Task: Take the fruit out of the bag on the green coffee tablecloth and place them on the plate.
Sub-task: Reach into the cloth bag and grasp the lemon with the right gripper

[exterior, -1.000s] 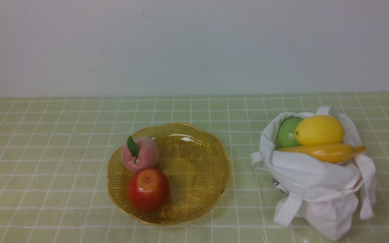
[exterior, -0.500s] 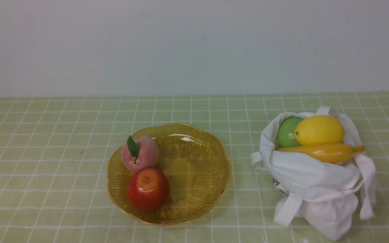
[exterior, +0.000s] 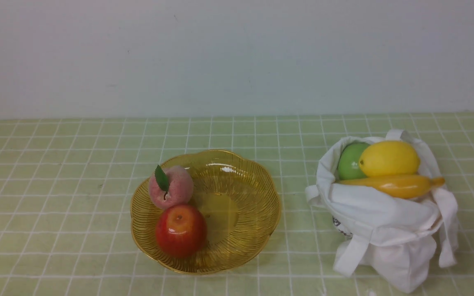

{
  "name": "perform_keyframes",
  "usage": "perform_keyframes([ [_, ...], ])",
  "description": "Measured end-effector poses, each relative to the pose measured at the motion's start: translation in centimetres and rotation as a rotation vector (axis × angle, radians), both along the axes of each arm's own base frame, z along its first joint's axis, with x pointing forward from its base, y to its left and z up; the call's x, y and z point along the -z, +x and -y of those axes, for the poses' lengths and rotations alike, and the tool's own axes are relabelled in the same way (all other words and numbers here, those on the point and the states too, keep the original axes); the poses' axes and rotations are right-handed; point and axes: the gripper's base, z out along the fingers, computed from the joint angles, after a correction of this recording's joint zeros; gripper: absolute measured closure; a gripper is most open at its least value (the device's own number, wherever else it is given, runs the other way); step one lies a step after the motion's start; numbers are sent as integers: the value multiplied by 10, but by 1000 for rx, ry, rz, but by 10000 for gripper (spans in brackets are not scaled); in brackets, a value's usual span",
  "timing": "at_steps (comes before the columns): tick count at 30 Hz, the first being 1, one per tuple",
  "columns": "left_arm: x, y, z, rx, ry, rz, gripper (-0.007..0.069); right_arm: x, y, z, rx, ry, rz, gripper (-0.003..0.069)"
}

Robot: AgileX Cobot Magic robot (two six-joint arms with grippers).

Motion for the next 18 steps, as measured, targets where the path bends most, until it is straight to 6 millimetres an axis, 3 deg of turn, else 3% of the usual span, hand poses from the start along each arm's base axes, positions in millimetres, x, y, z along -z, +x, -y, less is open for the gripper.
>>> perform_keyframes([
  [14, 0, 0, 0, 0, 0, 0, 632, -22, -7, 16, 148, 134, 263, 671],
  [18, 0, 0, 0, 0, 0, 0, 632, -48, -11, 9, 91, 51, 280, 671],
])
